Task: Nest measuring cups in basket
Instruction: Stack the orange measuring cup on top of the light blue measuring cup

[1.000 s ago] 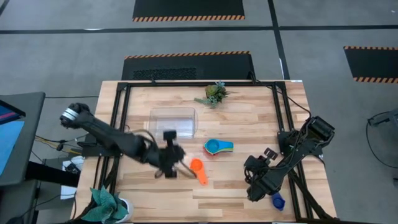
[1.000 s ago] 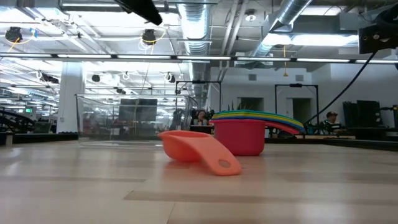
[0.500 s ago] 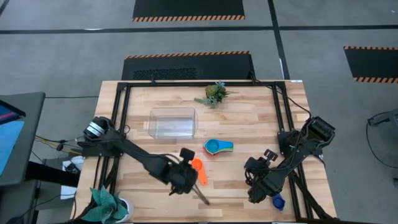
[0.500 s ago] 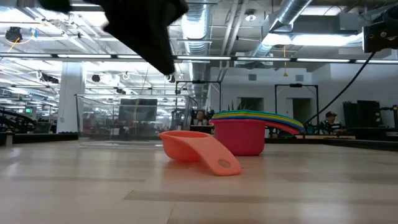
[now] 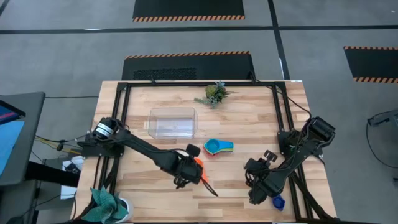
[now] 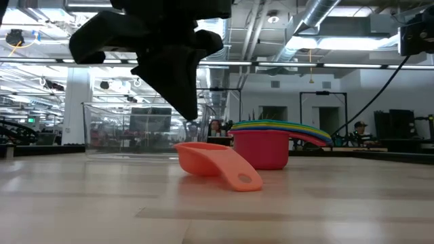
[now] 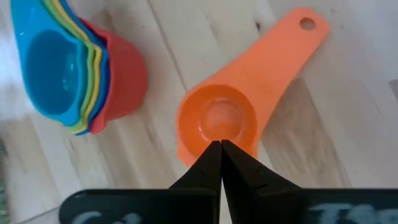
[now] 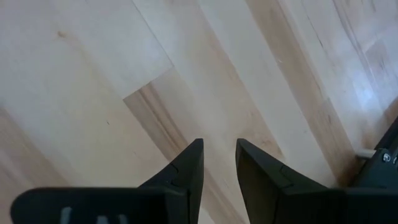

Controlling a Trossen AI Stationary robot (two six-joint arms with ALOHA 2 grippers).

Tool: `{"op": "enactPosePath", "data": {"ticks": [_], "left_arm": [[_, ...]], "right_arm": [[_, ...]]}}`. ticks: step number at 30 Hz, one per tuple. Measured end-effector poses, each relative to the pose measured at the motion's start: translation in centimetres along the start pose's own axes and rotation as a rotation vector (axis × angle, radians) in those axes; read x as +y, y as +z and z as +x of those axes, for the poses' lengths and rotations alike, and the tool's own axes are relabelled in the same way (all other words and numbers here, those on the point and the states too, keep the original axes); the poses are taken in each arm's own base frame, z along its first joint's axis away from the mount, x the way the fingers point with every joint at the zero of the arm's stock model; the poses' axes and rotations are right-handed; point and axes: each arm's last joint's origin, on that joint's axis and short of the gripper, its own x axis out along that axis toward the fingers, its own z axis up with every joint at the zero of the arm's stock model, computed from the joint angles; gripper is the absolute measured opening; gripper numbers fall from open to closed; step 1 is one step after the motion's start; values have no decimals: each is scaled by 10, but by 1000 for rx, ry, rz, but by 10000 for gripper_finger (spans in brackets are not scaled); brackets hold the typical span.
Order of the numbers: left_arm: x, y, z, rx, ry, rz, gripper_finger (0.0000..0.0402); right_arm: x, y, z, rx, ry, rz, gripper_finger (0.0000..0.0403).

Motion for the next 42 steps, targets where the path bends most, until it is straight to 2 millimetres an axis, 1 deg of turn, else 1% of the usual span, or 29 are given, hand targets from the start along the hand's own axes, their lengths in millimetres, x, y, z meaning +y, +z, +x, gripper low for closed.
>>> {"op": "enactPosePath", "data": {"ticks": [2, 5, 7, 9, 12, 19, 25, 31, 35, 38, 40, 42], "left_arm": [[-2, 0, 2, 6, -13, 16, 0], [-5, -3, 8, 41, 14, 26, 0], [-5, 2, 16, 20, 37, 17, 0], [-6, 0, 22, 42, 65, 35, 0], [-6, 5, 28, 14, 84, 39, 0], [-9, 1, 37, 40, -4, -31, 0], [-11, 5, 36, 8, -40, -119, 0], [-10, 17, 29, -65, -86, -149, 0], [-5, 28, 20, -121, -77, -125, 0], [-3, 30, 17, -117, -59, -102, 0], [-2, 31, 12, -110, -98, -79, 0], [-6, 29, 12, -85, -173, -60, 0]], "right_arm": [[0, 0, 0, 0, 5, 2, 116], [1, 0, 0, -1, 8, 3, 116], [1, 0, 0, -1, 9, 4, 116], [1, 0, 0, -1, 11, 5, 116], [1, 0, 1, -1, 10, 3, 116], [1, -1, 0, -3, 12, -10, 116], [2, -1, 0, -4, 14, -10, 116], [2, -1, 0, -4, 15, -9, 116], [2, -1, 0, -4, 16, -9, 116], [2, -1, 0, -4, 15, -9, 116], [2, -1, 0, -4, 15, -10, 116], [2, -1, 0, -4, 16, -17, 116]]}}
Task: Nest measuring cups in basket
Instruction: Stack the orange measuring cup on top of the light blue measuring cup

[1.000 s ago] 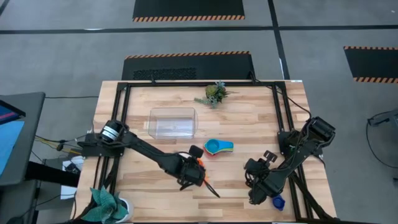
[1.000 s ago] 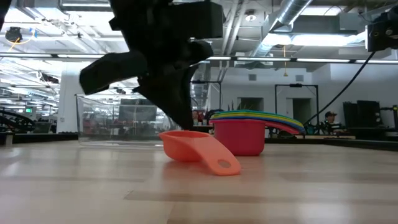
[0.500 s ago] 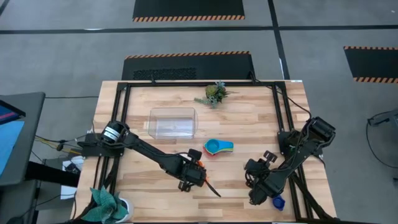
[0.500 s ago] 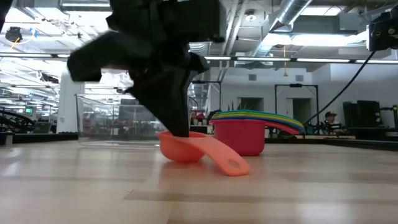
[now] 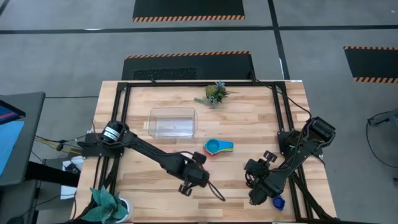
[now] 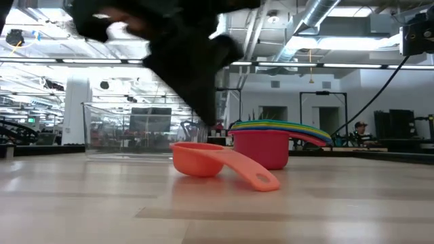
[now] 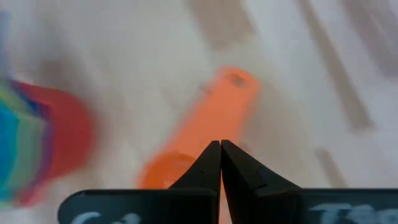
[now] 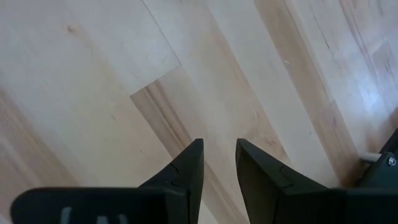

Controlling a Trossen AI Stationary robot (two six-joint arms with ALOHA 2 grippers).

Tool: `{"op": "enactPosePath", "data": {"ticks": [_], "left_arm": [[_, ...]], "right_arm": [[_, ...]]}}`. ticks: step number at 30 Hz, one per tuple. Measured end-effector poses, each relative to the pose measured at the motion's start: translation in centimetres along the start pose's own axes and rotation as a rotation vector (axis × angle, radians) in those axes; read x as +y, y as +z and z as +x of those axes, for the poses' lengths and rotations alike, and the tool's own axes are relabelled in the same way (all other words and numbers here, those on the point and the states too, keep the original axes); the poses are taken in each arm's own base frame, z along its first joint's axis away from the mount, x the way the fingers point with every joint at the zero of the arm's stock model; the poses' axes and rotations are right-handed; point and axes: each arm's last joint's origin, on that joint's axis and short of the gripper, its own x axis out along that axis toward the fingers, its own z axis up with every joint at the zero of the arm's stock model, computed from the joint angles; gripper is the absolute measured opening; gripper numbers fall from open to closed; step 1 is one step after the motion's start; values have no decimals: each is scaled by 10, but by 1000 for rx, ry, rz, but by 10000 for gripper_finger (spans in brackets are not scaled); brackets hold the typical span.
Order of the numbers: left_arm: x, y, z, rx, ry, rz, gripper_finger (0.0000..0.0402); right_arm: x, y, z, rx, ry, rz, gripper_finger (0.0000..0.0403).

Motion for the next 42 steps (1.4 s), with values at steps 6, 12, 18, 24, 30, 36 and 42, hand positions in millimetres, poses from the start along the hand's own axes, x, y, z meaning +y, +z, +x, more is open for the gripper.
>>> {"op": "enactPosePath", "data": {"ticks": [6, 12, 18, 24, 30, 36, 42], "left_arm": [[-11, -3, 26, 32, -54, 38, 0], [-9, -4, 43, 40, -45, 52, 0], [-1, 1, 45, -9, -5, 68, 0], [4, 8, 40, -23, 4, 67, 0], [4, 12, 11, 122, 29, 66, 0], [-16, -7, -7, 386, 39, -39, 0], [-44, -51, -15, 634, 186, -10, 0]], "right_arm": [[0, 0, 0, 0, 1, -6, 116], [1, 0, 0, 0, 5, -6, 116], [0, 0, 0, 1, 5, -6, 116], [0, 0, 0, 1, 4, -6, 116], [1, 0, 0, 1, 8, -30, 116], [1, 0, 0, -2, 10, -33, 116], [1, 5, 1, -92, -5, -115, 116]]}}
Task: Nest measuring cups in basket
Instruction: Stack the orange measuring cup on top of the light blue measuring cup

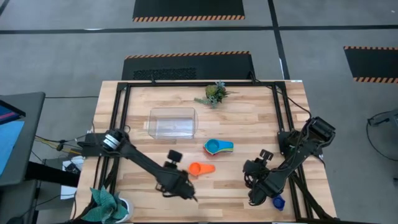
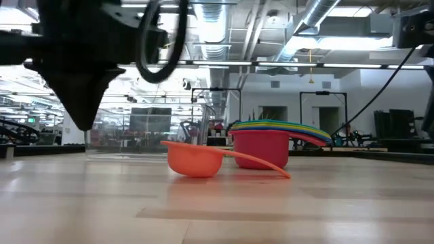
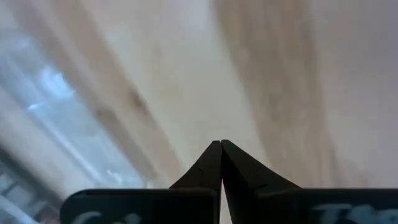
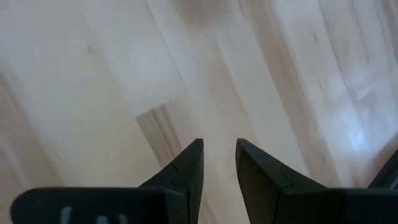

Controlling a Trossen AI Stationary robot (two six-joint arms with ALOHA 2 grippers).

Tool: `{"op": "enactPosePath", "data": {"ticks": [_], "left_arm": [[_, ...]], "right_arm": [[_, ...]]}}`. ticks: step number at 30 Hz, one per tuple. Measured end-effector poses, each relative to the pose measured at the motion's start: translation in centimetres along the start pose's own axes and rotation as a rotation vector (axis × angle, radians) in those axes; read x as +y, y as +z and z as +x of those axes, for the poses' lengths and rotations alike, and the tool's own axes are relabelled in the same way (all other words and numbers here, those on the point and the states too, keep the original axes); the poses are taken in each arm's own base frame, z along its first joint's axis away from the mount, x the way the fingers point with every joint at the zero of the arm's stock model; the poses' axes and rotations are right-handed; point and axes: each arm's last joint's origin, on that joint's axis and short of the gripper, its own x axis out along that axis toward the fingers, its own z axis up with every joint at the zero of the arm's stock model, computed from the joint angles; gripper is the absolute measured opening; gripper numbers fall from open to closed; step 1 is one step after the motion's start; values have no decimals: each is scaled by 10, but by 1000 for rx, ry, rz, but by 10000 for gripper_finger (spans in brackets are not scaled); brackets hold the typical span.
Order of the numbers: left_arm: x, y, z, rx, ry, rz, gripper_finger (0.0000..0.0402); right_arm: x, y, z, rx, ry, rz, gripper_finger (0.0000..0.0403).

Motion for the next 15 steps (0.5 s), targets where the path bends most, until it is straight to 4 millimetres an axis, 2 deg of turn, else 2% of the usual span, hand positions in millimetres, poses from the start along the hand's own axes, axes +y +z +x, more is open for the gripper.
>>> {"op": "enactPosePath", "data": {"ticks": [5, 12, 15], "left_arm": [[0, -33, 16, -124, 33, -150, 0], [-3, -92, 31, -512, -54, -395, 0], [-4, -110, 33, -707, -86, -484, 0]], "right_arm": [[-2, 7, 4, 3, -12, 25, 116], [-8, 22, 14, 28, -26, 83, 116], [-11, 32, 20, 29, -36, 87, 116]]}}
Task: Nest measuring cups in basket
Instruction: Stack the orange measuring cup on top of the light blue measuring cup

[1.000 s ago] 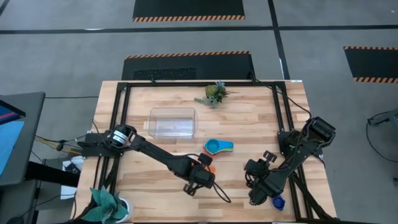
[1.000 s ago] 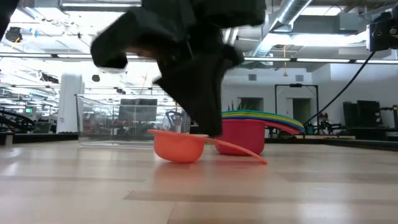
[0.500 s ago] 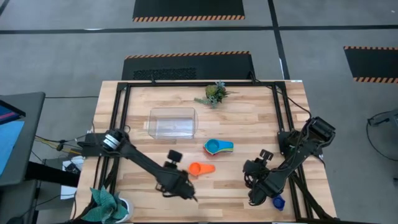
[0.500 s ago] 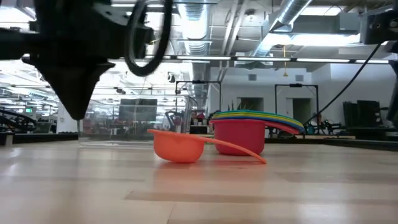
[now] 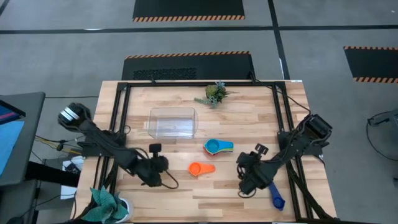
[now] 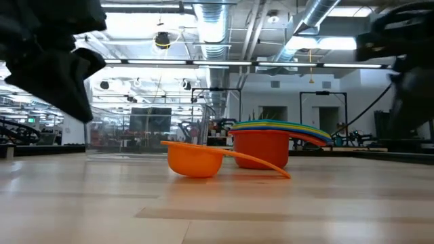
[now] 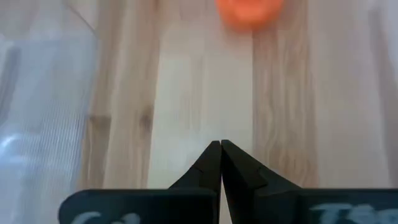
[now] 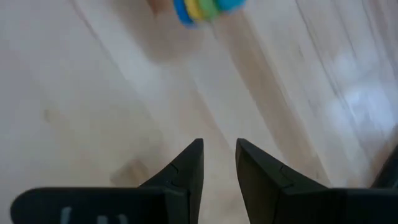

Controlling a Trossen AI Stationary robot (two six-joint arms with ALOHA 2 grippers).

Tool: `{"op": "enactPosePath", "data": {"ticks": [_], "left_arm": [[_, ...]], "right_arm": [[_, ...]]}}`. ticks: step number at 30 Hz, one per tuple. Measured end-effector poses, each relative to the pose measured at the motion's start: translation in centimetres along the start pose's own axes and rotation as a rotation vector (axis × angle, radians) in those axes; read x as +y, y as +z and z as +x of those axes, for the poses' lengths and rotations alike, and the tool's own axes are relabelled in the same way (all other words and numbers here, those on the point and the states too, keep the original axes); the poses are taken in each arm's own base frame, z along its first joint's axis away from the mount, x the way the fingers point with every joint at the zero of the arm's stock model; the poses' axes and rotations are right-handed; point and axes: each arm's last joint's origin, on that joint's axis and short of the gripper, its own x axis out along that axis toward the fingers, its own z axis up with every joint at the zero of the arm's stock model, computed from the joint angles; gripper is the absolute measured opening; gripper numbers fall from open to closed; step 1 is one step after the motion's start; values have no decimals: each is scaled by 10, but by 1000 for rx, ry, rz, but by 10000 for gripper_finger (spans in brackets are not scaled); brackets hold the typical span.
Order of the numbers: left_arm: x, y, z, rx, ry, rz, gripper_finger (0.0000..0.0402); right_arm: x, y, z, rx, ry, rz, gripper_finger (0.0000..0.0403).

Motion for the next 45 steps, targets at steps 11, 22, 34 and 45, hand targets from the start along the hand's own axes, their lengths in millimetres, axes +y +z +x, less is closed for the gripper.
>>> {"op": "enactPosePath", "data": {"ticks": [11, 22, 34, 45], "left_arm": [[11, -14, -8, -238, -86, -114, 0], [11, -16, -5, -237, -33, -58, 0], [11, -16, -5, -232, -39, -72, 0], [11, -16, -5, -230, -33, -69, 0]], "right_arm": [[19, 64, 5, -86, 354, -232, 116], [30, 117, -45, -394, 600, -517, 116], [25, 155, -46, -685, 779, -720, 198], [40, 170, -29, -638, 744, -714, 238]]}}
